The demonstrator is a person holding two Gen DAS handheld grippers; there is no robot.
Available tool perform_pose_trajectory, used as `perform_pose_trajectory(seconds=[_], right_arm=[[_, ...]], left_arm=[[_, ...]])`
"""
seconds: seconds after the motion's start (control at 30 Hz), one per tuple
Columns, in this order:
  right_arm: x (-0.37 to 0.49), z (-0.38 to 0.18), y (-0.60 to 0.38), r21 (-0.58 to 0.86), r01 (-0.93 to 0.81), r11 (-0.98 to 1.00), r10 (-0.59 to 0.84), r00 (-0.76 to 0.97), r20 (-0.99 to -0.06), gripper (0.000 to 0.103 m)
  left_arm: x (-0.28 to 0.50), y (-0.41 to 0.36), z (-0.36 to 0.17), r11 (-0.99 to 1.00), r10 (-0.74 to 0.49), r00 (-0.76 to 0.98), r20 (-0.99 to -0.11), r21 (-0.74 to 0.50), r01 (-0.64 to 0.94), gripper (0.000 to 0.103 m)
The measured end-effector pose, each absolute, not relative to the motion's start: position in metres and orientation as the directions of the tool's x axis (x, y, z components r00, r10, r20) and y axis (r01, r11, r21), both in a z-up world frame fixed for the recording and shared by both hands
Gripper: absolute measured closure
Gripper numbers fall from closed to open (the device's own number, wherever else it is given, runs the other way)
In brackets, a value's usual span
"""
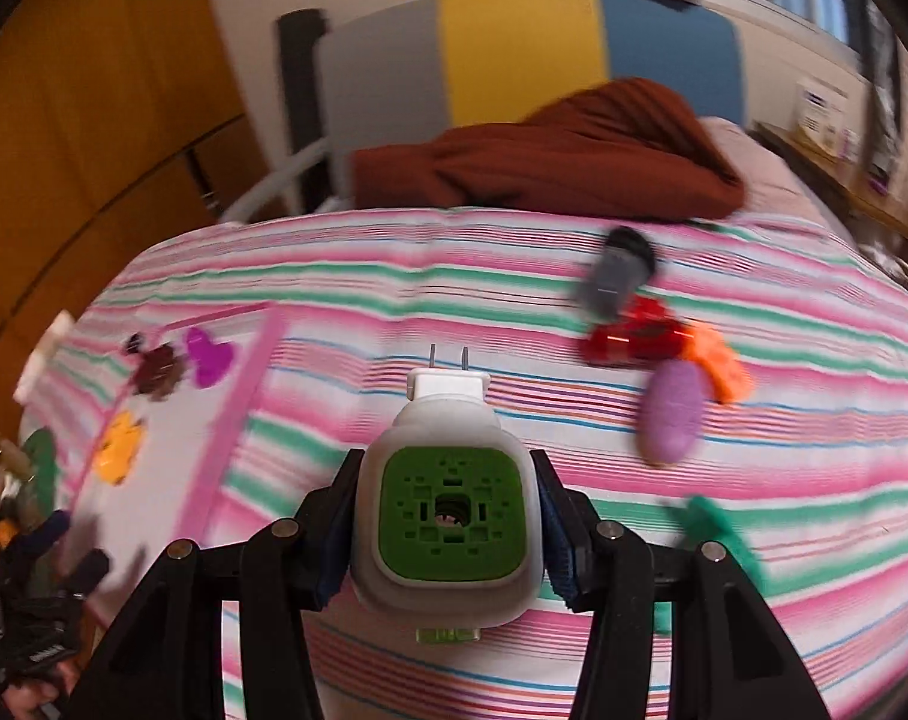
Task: Organize rigid objects
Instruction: 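Carry the white plug-in device over the tray and lower it with the right gripper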
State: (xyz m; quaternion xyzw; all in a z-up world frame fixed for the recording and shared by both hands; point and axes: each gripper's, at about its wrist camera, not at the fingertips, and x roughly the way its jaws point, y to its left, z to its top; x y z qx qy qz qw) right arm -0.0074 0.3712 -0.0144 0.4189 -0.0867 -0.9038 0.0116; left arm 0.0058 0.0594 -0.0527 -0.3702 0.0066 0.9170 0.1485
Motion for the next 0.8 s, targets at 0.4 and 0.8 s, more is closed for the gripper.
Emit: perform_pose_trajectory(seconds=[0.4,0.8], right_arm=[[-0.033,-0.011,0.259,0.188,0.16,-0.969,-0.247,-0.605,-0.757,0.051],[-0.072,-0.031,0.179,0.17,0.277,-0.946,-0.293,-0.499,-0.816,0.051]], left_arm=[[0.007,0.043,-0.058,-0.961,0.259,-0.683,-0.683,-0.112,-0.252,0.003],[0.003,0.026,-0.058,-0.969,0.237,-0.692,-0.682,-0.116,-0.217,0.004]])
